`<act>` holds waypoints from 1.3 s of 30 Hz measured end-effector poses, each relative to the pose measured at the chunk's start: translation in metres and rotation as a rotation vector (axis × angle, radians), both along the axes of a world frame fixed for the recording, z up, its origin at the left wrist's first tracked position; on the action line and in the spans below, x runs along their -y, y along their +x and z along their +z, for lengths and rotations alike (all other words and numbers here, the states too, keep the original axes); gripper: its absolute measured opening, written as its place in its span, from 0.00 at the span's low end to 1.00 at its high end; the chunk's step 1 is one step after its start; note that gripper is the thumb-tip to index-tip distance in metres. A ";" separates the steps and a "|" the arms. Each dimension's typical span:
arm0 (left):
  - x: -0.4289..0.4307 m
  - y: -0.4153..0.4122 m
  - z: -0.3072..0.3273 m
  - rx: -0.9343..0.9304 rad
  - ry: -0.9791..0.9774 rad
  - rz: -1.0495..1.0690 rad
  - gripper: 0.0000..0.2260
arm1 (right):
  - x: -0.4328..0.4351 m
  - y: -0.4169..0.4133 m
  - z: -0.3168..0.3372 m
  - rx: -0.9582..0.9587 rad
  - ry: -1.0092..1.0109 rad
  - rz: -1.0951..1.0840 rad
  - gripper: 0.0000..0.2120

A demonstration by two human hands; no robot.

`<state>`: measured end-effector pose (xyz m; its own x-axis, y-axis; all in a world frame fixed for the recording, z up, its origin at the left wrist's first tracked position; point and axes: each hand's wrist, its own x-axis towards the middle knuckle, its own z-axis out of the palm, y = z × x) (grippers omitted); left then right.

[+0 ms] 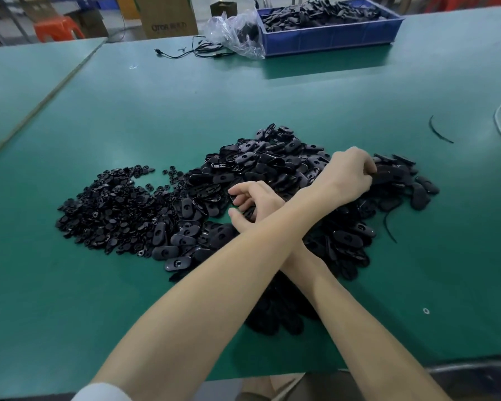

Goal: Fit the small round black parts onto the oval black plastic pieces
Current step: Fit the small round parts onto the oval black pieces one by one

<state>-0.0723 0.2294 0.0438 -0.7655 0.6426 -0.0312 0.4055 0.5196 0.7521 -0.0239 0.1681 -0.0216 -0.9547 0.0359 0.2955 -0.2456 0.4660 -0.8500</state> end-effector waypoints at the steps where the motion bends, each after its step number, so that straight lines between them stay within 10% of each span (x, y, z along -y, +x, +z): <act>1: 0.002 0.002 -0.002 0.005 0.024 0.022 0.13 | 0.000 0.000 0.000 -0.001 0.029 0.008 0.15; 17: 0.115 -0.009 0.018 -0.158 0.489 0.382 0.17 | -0.004 0.003 0.005 0.083 0.192 -0.003 0.14; 31: 0.258 -0.037 -0.038 -0.363 -0.332 0.844 0.15 | -0.001 0.007 0.012 0.055 0.462 -0.029 0.26; 39: 0.260 -0.035 -0.041 -0.398 -0.370 0.826 0.12 | 0.000 0.009 0.012 0.080 0.415 -0.084 0.22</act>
<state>-0.1069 -0.0302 0.0029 -0.9672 -0.0966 0.2351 -0.0021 0.9281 0.3724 -0.0147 0.1683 -0.0094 -0.9740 0.0081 0.2265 -0.1333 0.7877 -0.6014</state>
